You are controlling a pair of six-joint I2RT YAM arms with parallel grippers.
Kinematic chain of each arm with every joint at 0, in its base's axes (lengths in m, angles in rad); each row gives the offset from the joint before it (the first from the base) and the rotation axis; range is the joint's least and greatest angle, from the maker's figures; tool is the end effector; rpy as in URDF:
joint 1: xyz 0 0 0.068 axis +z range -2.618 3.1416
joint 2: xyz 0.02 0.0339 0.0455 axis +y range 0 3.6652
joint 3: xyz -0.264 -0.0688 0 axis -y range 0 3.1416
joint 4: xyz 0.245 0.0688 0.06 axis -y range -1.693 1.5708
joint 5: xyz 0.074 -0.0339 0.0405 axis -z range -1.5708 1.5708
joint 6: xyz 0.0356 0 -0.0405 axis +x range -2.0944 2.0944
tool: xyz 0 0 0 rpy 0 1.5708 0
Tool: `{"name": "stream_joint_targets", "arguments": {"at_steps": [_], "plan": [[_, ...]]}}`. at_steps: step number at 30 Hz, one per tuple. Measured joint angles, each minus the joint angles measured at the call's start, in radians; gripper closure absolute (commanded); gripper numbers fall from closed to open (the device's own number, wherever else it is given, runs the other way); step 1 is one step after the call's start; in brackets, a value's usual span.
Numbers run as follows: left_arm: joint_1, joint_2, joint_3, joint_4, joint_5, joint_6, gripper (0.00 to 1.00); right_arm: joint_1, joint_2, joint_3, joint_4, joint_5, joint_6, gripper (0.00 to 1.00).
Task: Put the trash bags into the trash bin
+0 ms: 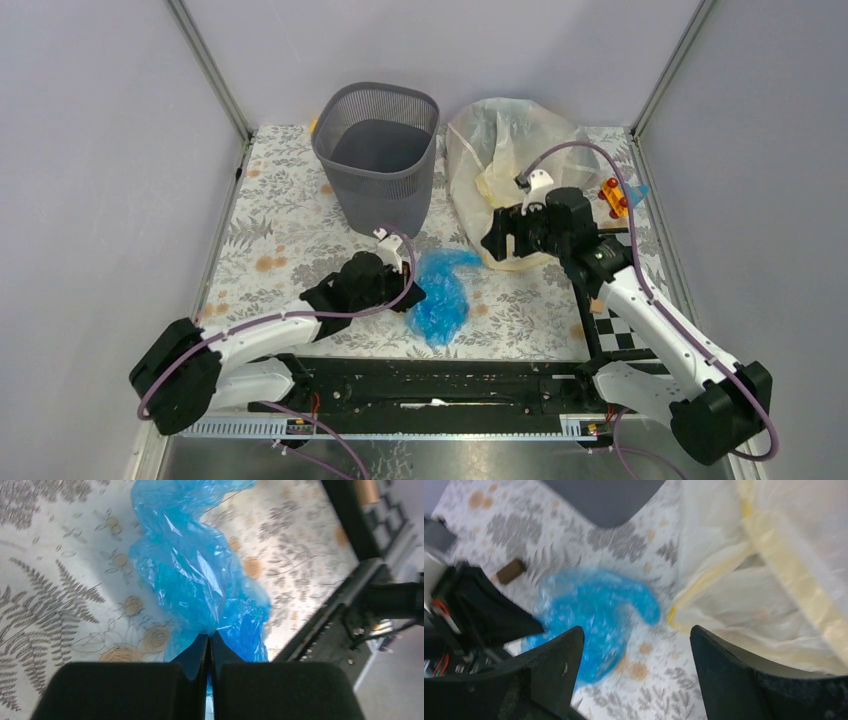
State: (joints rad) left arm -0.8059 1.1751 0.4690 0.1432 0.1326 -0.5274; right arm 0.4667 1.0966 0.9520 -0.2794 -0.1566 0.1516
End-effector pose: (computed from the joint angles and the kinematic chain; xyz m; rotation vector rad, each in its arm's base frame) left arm 0.1600 -0.1735 0.1855 0.3976 2.2376 -0.8930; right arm 0.2208 0.1175 0.3275 -0.4200 1.9884 0.5505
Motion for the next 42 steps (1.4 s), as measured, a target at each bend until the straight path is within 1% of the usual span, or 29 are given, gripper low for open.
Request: {"name": "stream_joint_targets", "arguments": {"at_steps": [4,8,10,12,13,19,22,25,29,30,34,38,40,41,42], "plan": [[0.000,-0.119,-0.022,0.042,0.058,0.000,1.00,0.004,-0.061,-0.108,0.001,-0.119,0.007,0.12],[0.000,-0.206,-0.022,0.066,0.099,0.000,1.00,0.004,-0.068,-0.153,0.014,-0.171,0.038,0.09],[0.000,-0.235,-0.022,0.066,0.106,0.003,1.00,0.004,-0.068,-0.162,0.030,-0.174,0.082,0.05],[0.000,-0.252,-0.022,0.065,0.105,0.005,1.00,0.004,-0.069,-0.163,0.052,-0.159,0.156,0.01],[0.000,-0.256,-0.022,0.064,0.103,0.007,1.00,0.004,-0.070,-0.163,0.063,-0.148,0.191,0.00],[0.000,-0.242,-0.020,0.028,0.084,0.039,1.00,0.004,-0.083,-0.183,0.146,-0.071,0.531,0.02],[0.000,-0.231,-0.020,0.013,0.080,0.050,1.00,0.004,-0.083,-0.195,0.170,-0.069,0.621,0.03],[0.000,-0.232,-0.019,0.013,0.080,0.053,1.00,0.004,-0.067,-0.194,0.181,-0.071,0.611,0.05],[0.000,-0.240,-0.019,0.015,0.092,0.046,1.00,0.004,-0.028,-0.194,0.181,-0.100,0.501,0.07],[0.000,-0.241,-0.019,0.018,0.100,0.040,1.00,0.004,-0.019,-0.194,0.181,-0.103,0.467,0.09],[0.000,-0.246,-0.019,0.039,0.151,0.009,1.00,0.004,-0.008,-0.194,0.186,-0.132,0.347,0.24],[0.000,-0.274,-0.018,0.040,0.184,-0.015,1.00,0.004,-0.008,-0.194,0.198,-0.166,0.280,0.37],[0.000,-0.299,-0.018,0.044,0.193,-0.024,1.00,0.004,-0.011,-0.194,0.203,-0.179,0.260,0.50],[0.000,-0.309,-0.018,0.046,0.195,-0.025,1.00,0.004,-0.014,-0.194,0.203,-0.183,0.251,0.55],[0.000,-0.317,-0.017,0.047,0.196,-0.027,1.00,0.004,-0.019,-0.194,0.201,-0.185,0.245,0.57]]}}
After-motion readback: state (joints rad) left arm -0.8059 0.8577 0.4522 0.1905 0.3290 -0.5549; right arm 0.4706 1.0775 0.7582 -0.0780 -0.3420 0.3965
